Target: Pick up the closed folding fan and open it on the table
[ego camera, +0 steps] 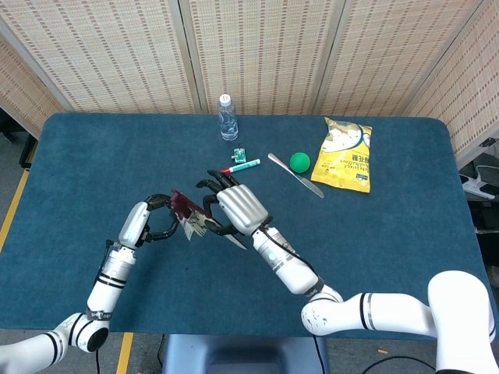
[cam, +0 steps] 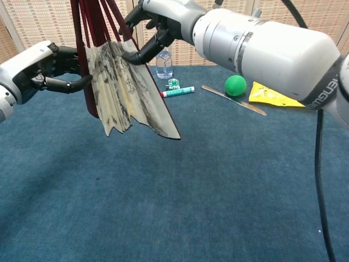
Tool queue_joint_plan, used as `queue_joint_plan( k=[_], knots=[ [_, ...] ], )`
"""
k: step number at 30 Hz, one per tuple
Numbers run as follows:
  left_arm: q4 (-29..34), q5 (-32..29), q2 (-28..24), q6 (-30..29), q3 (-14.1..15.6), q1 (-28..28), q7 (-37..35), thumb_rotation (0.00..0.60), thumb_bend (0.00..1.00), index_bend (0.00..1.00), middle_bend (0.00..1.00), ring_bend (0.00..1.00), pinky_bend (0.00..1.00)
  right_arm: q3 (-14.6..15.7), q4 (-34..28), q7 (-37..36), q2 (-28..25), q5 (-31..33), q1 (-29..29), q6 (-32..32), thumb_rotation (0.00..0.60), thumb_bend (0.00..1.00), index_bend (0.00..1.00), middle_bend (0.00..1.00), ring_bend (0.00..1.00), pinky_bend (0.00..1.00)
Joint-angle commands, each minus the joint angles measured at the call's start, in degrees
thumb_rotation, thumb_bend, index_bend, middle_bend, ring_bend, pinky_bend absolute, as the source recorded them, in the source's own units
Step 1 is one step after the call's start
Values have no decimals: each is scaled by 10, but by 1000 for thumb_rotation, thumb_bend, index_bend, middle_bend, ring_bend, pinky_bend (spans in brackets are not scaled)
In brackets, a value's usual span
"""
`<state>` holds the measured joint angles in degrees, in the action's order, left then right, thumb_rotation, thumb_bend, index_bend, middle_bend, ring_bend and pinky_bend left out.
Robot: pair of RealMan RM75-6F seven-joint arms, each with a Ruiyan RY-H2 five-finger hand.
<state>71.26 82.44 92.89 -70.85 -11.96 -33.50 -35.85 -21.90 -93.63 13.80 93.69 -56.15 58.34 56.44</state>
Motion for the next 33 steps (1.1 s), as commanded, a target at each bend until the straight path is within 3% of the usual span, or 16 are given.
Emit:
queue_joint_plan(
  k=[1, 23, 28, 33],
  knots=[
    [-18, -5, 0, -9, -6, 4, 10, 600, 821, 744, 815, 437, 267, 4, -11, 3, -17, -5, -9, 5, 600, 566, 768, 183, 0, 80],
    [-96, -17, -10, -70, -27, 25, 69, 600, 835, 751, 827, 449, 275, 39, -57, 27, -131, -54, -59, 31, 600, 566, 762, 183, 0, 80],
    [-144, -2, -7, -84, -18, 25, 99, 600, 836, 753, 829, 450, 274, 30, -65, 20, -149, -60, -63, 34, 600, 566, 762, 183, 0, 80],
    [-185, -4, 3, -115, -34, 22, 120, 600, 826, 752, 829, 456, 279, 33, -79, 34, -169, -73, -66, 38, 600, 566, 762, 183, 0, 80]
  ],
)
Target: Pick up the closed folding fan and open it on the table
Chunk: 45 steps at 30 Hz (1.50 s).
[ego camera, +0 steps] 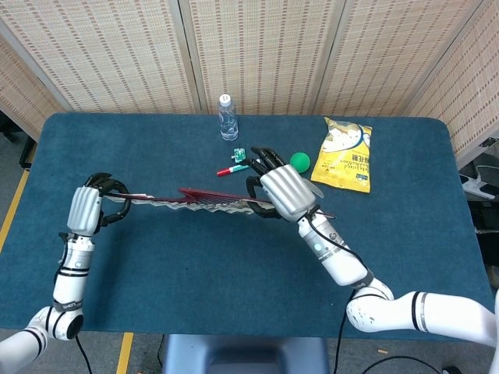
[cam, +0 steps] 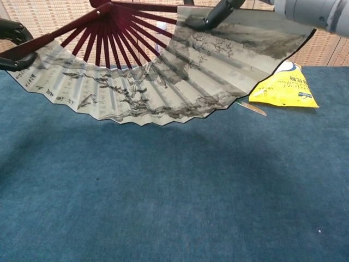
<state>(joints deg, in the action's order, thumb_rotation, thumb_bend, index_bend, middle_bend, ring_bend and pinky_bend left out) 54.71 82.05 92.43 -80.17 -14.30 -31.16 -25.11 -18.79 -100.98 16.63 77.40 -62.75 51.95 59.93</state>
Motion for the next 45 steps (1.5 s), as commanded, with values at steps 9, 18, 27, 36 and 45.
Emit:
queue_joint_plan(
  k=[9, 18, 27, 36, 45],
  knots=[
    [-100, -13, 39, -57, -37, -17, 44, 600, 821, 750, 822, 461, 279, 15, -8, 18, -22, -65, -11, 25, 600, 566, 761, 183, 0, 80],
    [-205, -9, 89, -37, -12, -26, 50, 600, 800, 735, 787, 461, 259, 78, 45, 48, 12, -199, -33, 78, 600, 566, 753, 183, 0, 83],
    [-265, 18, 115, 5, 45, -10, 2, 600, 605, 424, 484, 328, 210, 129, 120, 25, 59, -260, -73, 119, 600, 566, 599, 182, 0, 83],
    [-256, 41, 103, -28, 78, 24, -17, 600, 513, 43, 196, 154, 167, 160, 138, -13, 67, -302, -101, 135, 600, 447, 209, 159, 0, 82],
    [-205, 51, 62, -34, 107, 66, -18, 600, 475, 0, 43, 27, 152, 203, 83, 5, 50, -309, -145, 130, 554, 262, 0, 46, 0, 59]
  ],
)
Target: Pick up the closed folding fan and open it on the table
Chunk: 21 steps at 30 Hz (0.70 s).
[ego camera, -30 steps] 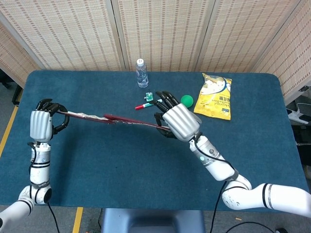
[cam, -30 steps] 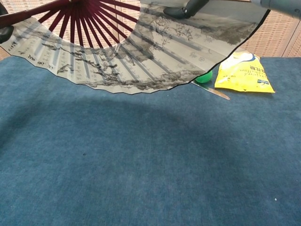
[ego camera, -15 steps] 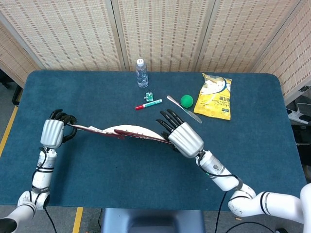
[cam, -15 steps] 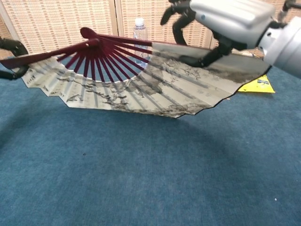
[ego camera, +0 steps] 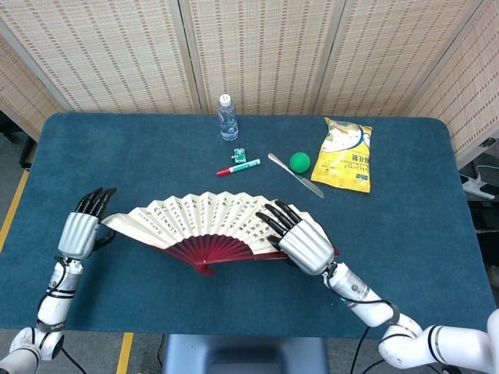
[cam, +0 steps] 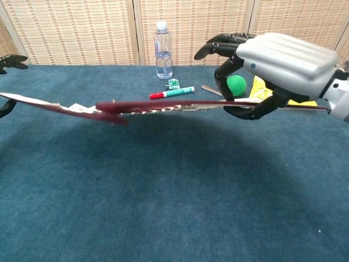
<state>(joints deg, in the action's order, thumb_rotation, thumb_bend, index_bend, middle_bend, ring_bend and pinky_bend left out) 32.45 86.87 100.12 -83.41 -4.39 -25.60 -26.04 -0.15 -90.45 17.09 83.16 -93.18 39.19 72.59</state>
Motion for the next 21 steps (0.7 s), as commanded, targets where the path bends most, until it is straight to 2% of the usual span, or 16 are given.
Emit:
queue_joint_plan(
  k=[1, 5, 13, 18, 21],
  knots=[
    [29, 3, -25, -2, 11, 16, -12, 600, 472, 0, 30, 15, 152, 26, -32, 6, -12, -10, -25, 5, 529, 246, 0, 37, 0, 56],
    [72, -1, -59, 30, 25, 32, -19, 600, 454, 0, 0, 0, 151, 46, -51, 58, -27, -3, -46, -7, 467, 188, 0, 1, 0, 22],
    [127, -11, -103, 149, 53, 25, 17, 600, 418, 0, 0, 0, 139, 40, -26, 118, -20, 41, -61, -48, 448, 133, 0, 0, 0, 0],
    [185, -11, -143, 167, 52, 18, 22, 600, 412, 0, 0, 0, 139, 42, -66, 165, -59, 80, -59, -92, 441, 113, 0, 0, 0, 0],
    [213, -13, -160, 168, 50, 19, 20, 600, 406, 0, 0, 0, 139, 54, -120, 235, -109, 137, -57, -134, 440, 106, 0, 0, 0, 0]
  ],
)
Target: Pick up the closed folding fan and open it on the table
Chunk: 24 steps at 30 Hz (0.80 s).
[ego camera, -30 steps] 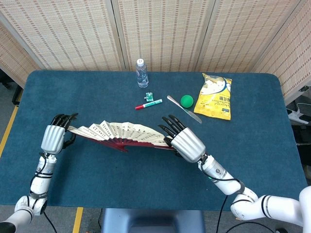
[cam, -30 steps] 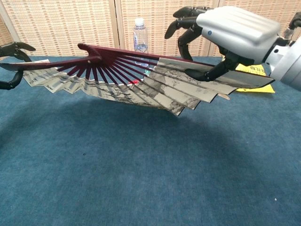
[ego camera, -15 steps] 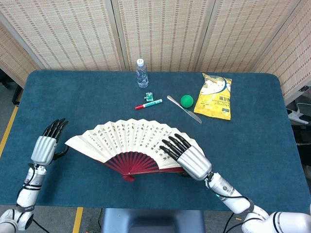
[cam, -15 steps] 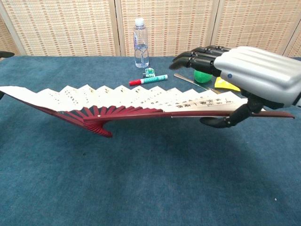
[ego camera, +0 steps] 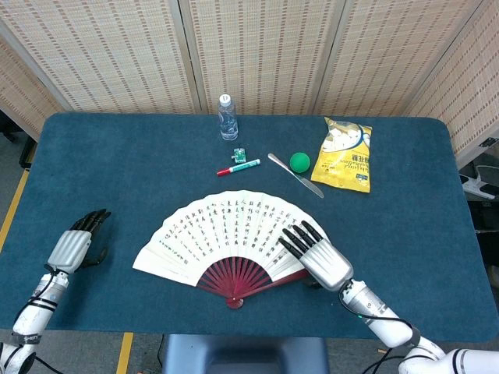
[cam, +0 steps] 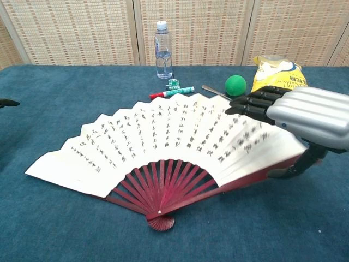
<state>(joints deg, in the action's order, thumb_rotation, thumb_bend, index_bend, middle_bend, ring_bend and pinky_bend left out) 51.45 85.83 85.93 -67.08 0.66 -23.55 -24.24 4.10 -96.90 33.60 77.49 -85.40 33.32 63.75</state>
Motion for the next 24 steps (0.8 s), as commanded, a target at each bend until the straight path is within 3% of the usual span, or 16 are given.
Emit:
queue_joint_plan(
  k=[1, 5, 9, 13, 16, 19, 24],
  knots=[
    [30, -3, -22, 5, -1, -1, 1, 600, 406, 0, 0, 0, 138, 14, -73, 95, -67, 81, 3, -56, 441, 103, 0, 0, 0, 0],
    [68, 1, -41, -7, -2, 5, -11, 600, 394, 0, 0, 0, 130, 15, -137, 154, -110, 143, 3, -57, 442, 99, 0, 0, 0, 0],
    [147, 15, -86, -46, 5, 25, -20, 600, 400, 0, 0, 0, 107, 9, -164, 81, -132, 69, -47, 43, 443, 97, 0, 0, 0, 0],
    [255, 27, -144, -105, 19, 63, 62, 600, 411, 0, 0, 0, 71, 24, -103, -5, -120, -18, -143, 201, 440, 97, 0, 0, 0, 0],
    [318, 22, -162, -150, 21, 96, 180, 600, 412, 0, 0, 0, 53, 32, -43, -41, -100, -30, -210, 288, 442, 96, 0, 0, 0, 0],
    [344, 37, -163, -203, 18, 119, 253, 600, 412, 0, 0, 0, 48, 28, 1, -103, -88, -27, -262, 353, 442, 96, 0, 0, 0, 0],
    [331, 67, -156, -243, 13, 132, 260, 600, 412, 0, 0, 0, 43, 30, 14, -196, -113, -23, -281, 340, 440, 98, 0, 0, 0, 0]
  ],
)
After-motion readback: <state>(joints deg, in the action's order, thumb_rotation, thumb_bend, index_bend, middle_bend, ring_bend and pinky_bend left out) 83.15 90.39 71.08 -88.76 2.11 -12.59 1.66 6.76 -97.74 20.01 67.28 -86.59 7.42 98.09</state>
